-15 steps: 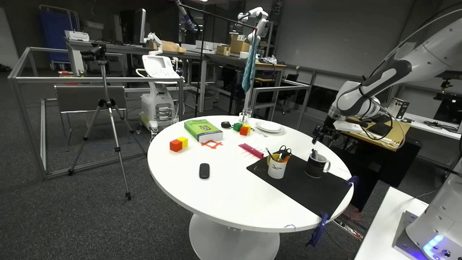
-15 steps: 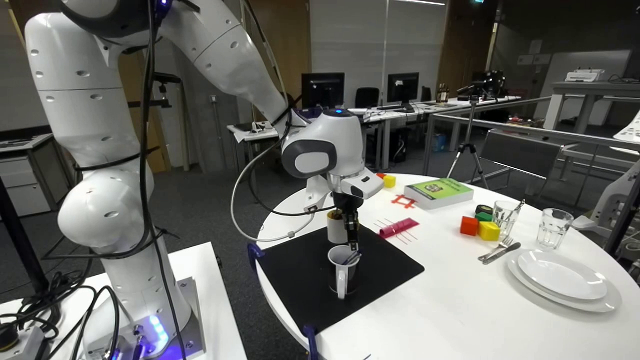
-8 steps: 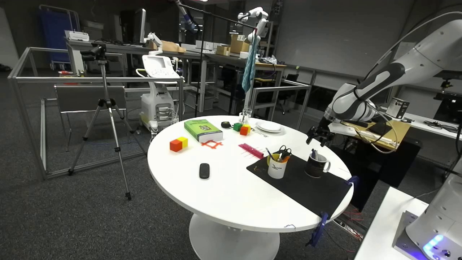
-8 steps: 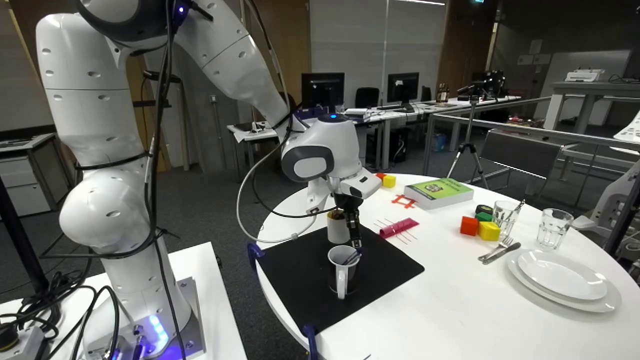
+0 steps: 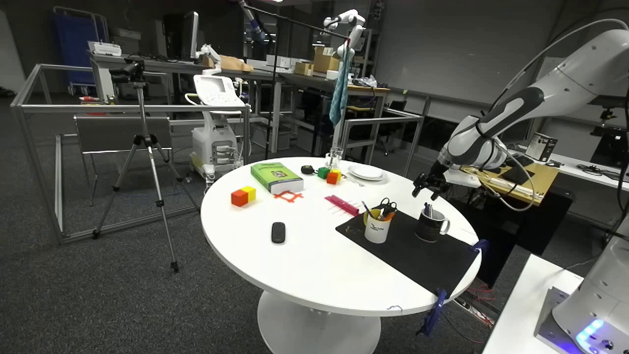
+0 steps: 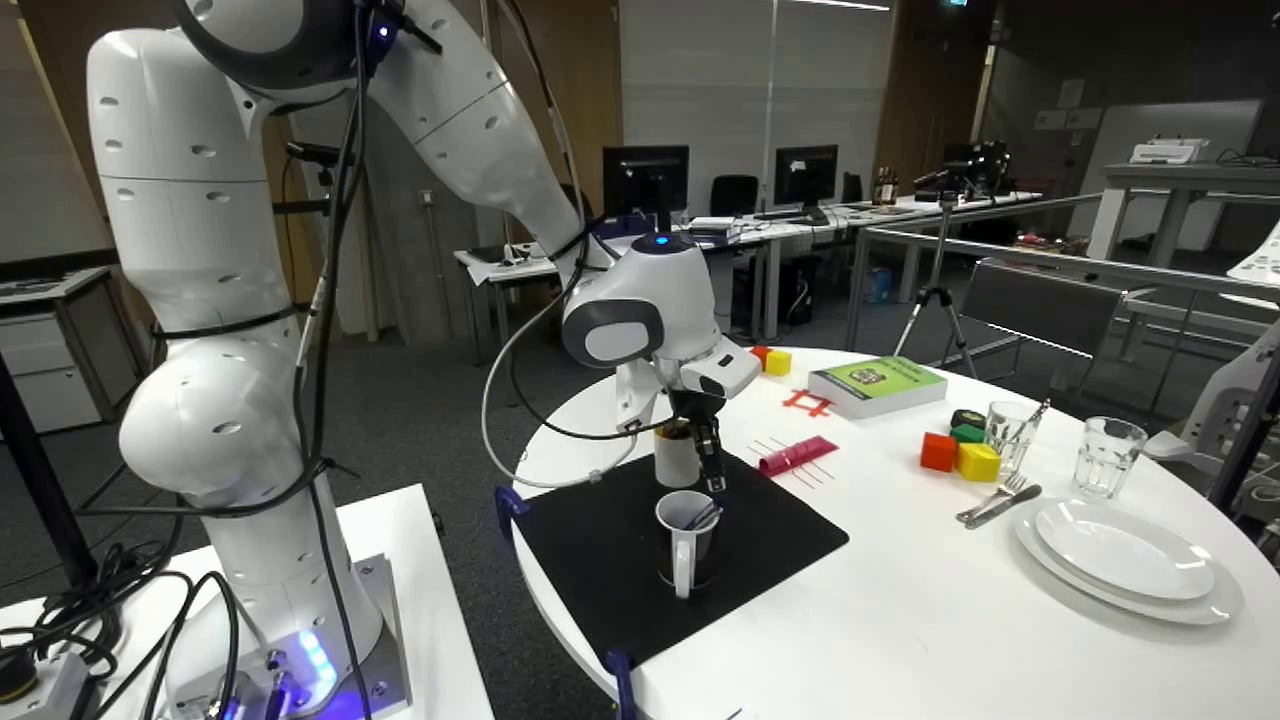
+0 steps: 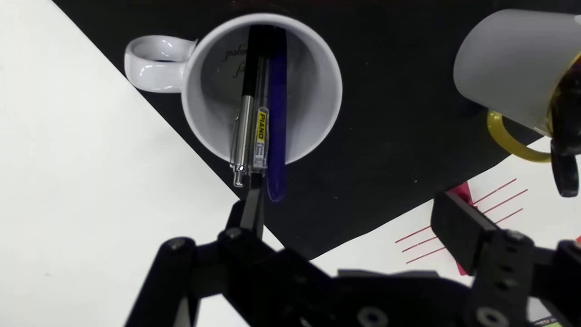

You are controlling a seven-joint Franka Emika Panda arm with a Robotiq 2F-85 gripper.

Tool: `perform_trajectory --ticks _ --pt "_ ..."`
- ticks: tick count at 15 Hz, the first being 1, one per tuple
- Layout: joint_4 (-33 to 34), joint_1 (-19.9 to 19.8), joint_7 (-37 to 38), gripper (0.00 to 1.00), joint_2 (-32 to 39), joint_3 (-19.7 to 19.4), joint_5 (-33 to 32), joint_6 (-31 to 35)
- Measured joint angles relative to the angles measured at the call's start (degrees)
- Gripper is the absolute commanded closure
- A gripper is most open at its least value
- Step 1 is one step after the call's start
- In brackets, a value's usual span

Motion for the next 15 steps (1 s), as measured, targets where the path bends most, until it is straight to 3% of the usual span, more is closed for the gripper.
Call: perform_trajectory --ticks 15 --pt "1.33 -0.02 -3.9 0.0 4.38 1.54 1.92 1.79"
